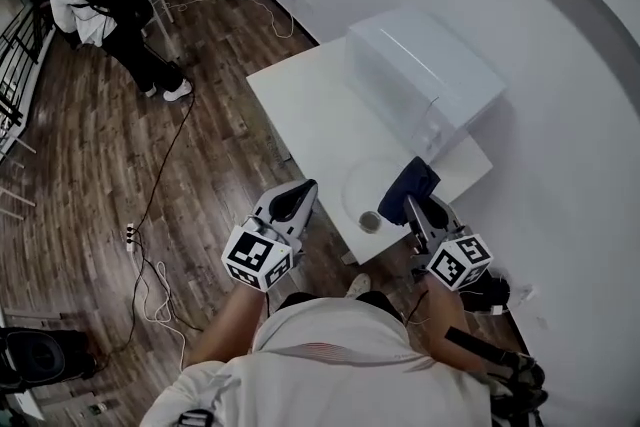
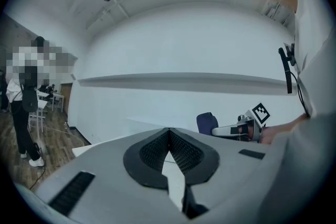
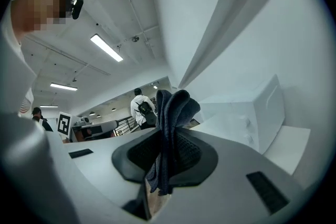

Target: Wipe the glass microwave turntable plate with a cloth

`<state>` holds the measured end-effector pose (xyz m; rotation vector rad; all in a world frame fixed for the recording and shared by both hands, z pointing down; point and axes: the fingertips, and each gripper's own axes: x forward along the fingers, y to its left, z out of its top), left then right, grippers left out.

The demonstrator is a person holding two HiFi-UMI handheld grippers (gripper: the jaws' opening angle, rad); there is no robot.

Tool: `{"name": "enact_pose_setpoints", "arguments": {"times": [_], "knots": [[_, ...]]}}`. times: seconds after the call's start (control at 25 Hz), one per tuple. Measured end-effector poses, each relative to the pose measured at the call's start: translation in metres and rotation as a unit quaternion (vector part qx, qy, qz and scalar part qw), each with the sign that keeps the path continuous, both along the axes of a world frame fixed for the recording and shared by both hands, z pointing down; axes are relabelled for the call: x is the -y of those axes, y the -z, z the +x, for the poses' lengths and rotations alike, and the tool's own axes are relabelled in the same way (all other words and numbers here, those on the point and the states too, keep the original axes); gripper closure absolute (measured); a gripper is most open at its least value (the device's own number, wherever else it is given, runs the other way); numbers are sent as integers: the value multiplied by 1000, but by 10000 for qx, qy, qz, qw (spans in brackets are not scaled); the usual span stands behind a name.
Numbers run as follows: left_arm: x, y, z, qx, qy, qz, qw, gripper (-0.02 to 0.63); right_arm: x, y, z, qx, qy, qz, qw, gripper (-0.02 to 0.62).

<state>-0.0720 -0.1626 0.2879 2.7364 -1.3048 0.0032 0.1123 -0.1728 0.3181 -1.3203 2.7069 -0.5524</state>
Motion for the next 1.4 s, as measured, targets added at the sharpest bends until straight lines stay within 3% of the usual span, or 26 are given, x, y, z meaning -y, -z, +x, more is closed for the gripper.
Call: {"name": "enact_pose_setpoints", "arguments": {"times": [0.2, 0.6, 0.88, 1.12, 1.4], "knots": [[-20, 0, -40, -183, -29, 8, 9998, 595, -24, 15, -22, -155, -303, 295, 9990, 534], [-68, 13, -52, -377, -213, 55, 9990, 595, -83, 33, -39, -567, -483, 365, 9966, 534], [-76, 20, -22, -434, -126, 95, 9989, 595, -89, 39, -12, -594, -385, 454, 9965, 534], [-83, 16, 17, -320, -297, 52, 9990, 595, -98, 31, 31, -638, -829, 420, 9936, 534], [-86, 21, 26, -250, -274, 85, 9993, 595, -105, 33, 40, -622, -805, 503, 9935, 534]]}}
